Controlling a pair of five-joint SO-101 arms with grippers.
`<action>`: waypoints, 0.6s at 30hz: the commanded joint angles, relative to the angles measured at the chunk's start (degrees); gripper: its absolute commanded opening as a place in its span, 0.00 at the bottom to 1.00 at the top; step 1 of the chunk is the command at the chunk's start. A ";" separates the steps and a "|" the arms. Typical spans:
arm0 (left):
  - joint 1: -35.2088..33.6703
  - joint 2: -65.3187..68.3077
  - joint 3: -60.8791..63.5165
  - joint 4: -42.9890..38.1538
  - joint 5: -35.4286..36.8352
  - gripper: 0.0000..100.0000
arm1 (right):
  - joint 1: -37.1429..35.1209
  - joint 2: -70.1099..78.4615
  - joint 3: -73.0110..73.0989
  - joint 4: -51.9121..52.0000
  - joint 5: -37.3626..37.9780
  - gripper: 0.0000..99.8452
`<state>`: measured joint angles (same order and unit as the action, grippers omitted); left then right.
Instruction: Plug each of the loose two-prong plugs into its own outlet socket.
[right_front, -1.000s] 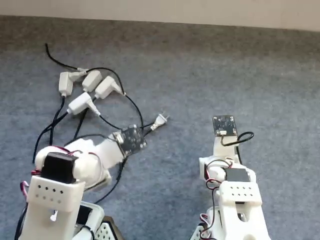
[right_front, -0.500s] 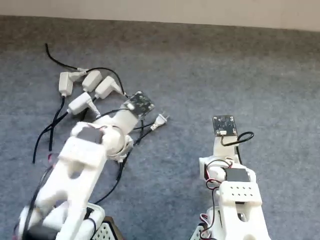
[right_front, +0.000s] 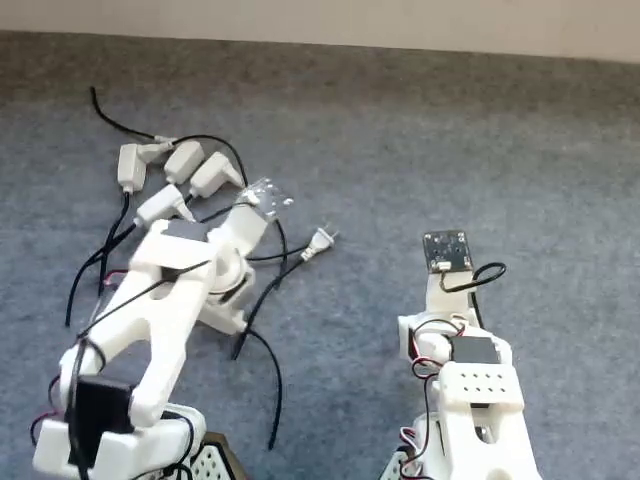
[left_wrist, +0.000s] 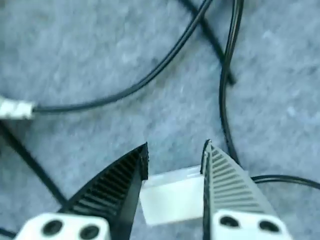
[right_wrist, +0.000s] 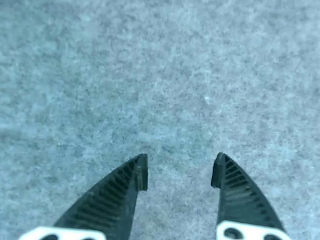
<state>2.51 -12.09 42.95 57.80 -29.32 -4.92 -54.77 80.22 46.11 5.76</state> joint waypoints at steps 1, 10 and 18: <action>-4.09 -9.19 -1.01 3.78 -2.90 0.14 | -0.57 -0.66 -0.22 -0.92 0.70 0.21; -0.75 -25.45 1.19 22.42 -4.13 0.13 | -0.57 -0.66 -0.22 -0.92 0.70 0.21; -1.63 -23.43 1.54 1.23 1.14 0.13 | -0.57 -0.66 -0.22 -0.92 0.70 0.21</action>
<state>0.66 -37.49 44.70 67.82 -30.20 -4.92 -54.77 80.22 46.11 5.93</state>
